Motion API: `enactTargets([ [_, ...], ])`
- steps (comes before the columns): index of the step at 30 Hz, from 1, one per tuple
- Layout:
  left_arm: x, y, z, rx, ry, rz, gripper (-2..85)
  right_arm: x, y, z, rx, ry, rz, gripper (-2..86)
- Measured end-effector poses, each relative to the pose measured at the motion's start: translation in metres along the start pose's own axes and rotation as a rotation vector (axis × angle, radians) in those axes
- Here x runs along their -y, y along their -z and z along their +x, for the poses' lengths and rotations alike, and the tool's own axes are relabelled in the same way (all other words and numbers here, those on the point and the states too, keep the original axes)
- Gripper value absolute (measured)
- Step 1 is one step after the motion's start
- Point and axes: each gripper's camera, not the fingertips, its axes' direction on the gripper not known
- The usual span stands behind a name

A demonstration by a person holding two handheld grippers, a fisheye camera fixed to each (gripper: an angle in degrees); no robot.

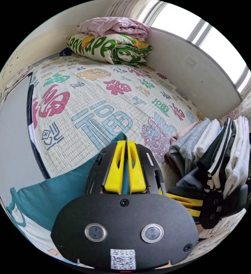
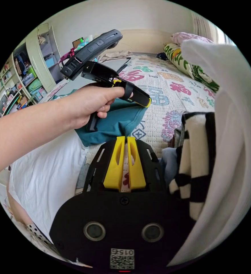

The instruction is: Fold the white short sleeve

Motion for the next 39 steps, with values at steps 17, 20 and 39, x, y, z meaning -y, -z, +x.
enactTargets([
  [17, -0.001, 0.030, 0.015, -0.107, -0.002, 0.205, 5.1, 0.014, -0.018, -0.033, -0.165, 0.045, -0.020, 6.8],
  [20, -0.022, 0.042, 0.027, -0.139, -0.038, 0.178, 5.3, 0.016, -0.011, -0.027, -0.167, 0.019, 0.028, 6.8],
  [39, -0.101, -0.014, 0.135, -0.062, -0.339, -0.134, 5.4, 0.043, -0.056, 0.035, -0.178, 0.000, 0.040, 7.4],
])
